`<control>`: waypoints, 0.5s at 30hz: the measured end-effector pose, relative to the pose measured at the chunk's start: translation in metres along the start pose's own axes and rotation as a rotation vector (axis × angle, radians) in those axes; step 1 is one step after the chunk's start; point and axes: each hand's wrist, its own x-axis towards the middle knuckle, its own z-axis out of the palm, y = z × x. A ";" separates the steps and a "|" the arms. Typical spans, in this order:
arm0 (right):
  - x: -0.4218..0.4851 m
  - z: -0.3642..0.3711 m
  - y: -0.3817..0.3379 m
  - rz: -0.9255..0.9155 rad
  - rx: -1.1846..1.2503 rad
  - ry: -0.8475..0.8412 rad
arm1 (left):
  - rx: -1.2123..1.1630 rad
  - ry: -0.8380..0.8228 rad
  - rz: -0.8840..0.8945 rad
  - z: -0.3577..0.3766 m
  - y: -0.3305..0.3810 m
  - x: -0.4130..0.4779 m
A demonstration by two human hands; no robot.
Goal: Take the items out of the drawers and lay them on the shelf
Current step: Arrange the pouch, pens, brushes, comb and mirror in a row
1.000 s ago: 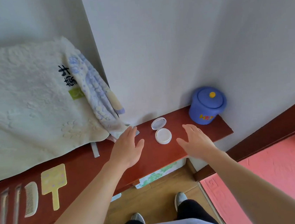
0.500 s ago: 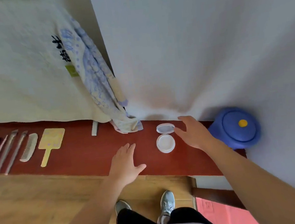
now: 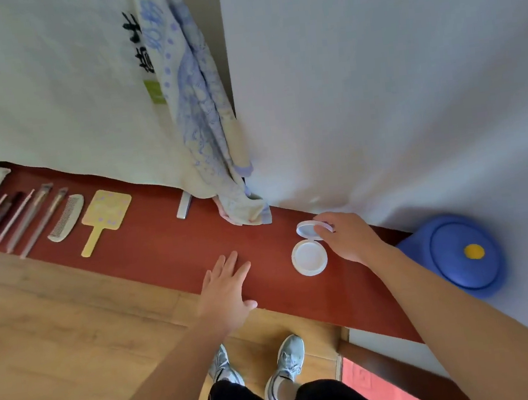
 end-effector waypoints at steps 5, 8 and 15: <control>0.008 0.004 0.001 -0.020 -0.028 0.010 | -0.006 -0.010 -0.007 0.000 0.000 0.000; 0.009 0.006 -0.001 -0.017 -0.034 0.032 | -0.009 -0.007 -0.004 0.000 -0.001 0.000; 0.012 0.005 -0.017 -0.050 -0.070 0.105 | -0.025 0.008 0.035 -0.001 -0.009 0.001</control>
